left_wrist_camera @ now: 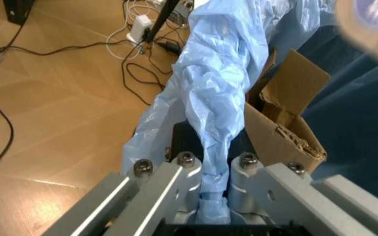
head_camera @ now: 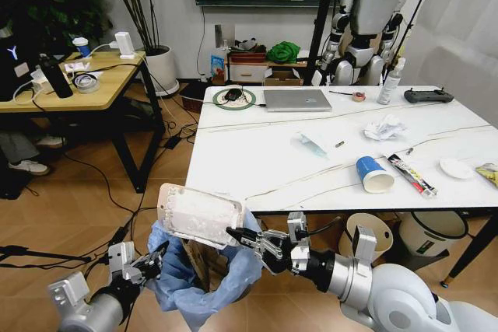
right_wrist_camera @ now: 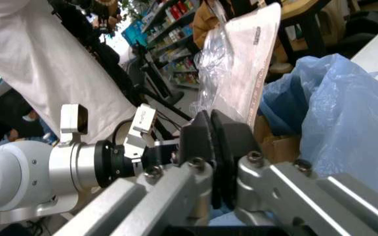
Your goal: Pick up the trash bin and place the trash from the table into it.
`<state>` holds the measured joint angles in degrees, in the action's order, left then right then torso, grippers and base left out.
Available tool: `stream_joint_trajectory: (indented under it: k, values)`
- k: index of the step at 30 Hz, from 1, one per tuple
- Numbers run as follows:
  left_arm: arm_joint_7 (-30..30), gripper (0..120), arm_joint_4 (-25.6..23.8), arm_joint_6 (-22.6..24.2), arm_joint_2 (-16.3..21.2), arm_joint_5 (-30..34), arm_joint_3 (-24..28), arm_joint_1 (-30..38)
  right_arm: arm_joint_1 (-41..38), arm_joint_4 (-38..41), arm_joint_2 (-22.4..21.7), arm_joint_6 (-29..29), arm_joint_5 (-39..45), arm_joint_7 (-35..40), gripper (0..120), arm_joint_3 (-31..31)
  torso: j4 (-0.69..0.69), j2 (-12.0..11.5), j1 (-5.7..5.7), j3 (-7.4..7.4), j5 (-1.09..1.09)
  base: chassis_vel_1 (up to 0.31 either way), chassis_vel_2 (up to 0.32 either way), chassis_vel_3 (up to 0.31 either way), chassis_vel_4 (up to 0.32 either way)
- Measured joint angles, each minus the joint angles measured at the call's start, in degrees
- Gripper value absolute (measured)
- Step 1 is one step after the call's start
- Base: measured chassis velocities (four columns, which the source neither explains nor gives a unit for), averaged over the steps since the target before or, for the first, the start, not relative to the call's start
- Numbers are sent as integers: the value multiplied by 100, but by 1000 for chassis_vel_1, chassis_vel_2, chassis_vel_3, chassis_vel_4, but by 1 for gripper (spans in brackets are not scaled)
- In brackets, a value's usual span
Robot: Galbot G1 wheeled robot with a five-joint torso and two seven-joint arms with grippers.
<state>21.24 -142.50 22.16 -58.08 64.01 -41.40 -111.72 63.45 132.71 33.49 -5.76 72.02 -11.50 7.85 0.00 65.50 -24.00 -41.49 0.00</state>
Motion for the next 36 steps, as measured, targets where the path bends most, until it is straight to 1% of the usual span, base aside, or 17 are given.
stream_joint_trajectory:
  k: [2, 3, 8, 9, 10, 13, 14, 15, 18, 20, 22, 27, 28, 30, 32, 34, 36]
  values:
    - [5, 0, 3, 1, 13, 17, -13, 5, 23, -9, 5, 0, -24, -4, 8, 4, 0, 0, 0, 0, 0, 0, 0, 0, 0]
    - [5, 0, 3, 1, 13, 17, -13, 5, 23, -9, 5, 0, -24, -4, 8, 4, 0, 0, 0, 0, 0, 0, 0, 0, 0]
    - [9, 0, 12, 4, 22, 28, -19, 7, 33, -40, 14, -5, -67, -6, 27, 9, 0, 0, 0, 0, 0, 0, 0, 0, 0]
    - [9, 0, 12, 4, 22, 28, -19, 7, 33, -40, 14, -5, -67, -6, 27, 9, 0, 0, 0, 0, 0, 0, 0, 0, 0]
    - [10, 0, 14, 4, 22, 28, -19, 7, 34, -45, 15, -5, -75, -6, 33, 9, 0, 0, 0, 0, 0, 0, 0, 0, 0]
    - [10, 0, 19, 6, 15, 28, -20, 3, 36, -56, 27, -6, -88, -6, 45, 7, 0, 0, 0, 0, 0, 0, 0, 0, 0]
    - [10, 0, 20, 10, 7, 21, -20, -3, 30, -56, 43, -6, -88, -6, 52, -12, 0, 0, 0, 0, 0, 0, 0, 0, 0]
    - [10, 0, 20, 10, 7, 21, -20, -3, 30, -56, 43, -6, -88, -6, 52, -12, 0, 0, 0, 0, 0, 0, 0, 0, 0]
    - [10, 0, 22, 12, -9, 6, -20, -21, -5, -57, 112, -1, -79, -5, 61, -150, 0, 0, 0, 0, 0, 0, 0, 0, 0]
    - [5, 0, 17, 13, -34, 1, -19, -39, -44, -72, 238, 9, -16, 15, 65, -407, 0, 0, 0, 0, 0, 0, 0, 0, 0]
    - [4, 0, 14, 13, -37, 1, -18, -42, -55, -79, 264, 12, -2, 18, 67, -466, 0, 0, 0, 0, 0, 0, 0, 0, 0]
    - [-27, 0, -21, 13, -70, -74, 45, -93, -176, -424, 874, 50, 17, 151, 77, -1354, 1, 0, 0, 0, 0, 0, 0, 0, 0]
    - [-34, 0, -26, 12, -80, -84, 56, -98, -139, -579, 1071, 56, -43, 204, 83, -1584, 1, 0, 0, 0, 0, 0, 0, 0, 0]
    - [-37, 0, -27, 10, -82, -87, 59, -100, -125, -618, 1114, 56, -64, 222, 83, -1637, 1, 0, 0, 0, -1, 0, 0, 0, 0]
    - [-50, 0, -33, 2, -86, -108, 75, -107, -34, -977, 1468, 121, -473, 504, 94, -1997, -1, 0, 0, 0, 0, 0, 0, 0, 0]
    - [-53, 0, -33, 1, -86, -117, 80, -107, -20, -1095, 1558, 160, -637, 633, 98, -2072, 0, 0, 0, 0, 1, 0, 0, 0, 0]
    - [-56, 0, -33, -14, -77, -150, 94, -101, 10, -1485, 1795, 341, -1247, 1059, 100, -2251, 0, 0, 0, 0, 1, 0, 0, 0, 0]
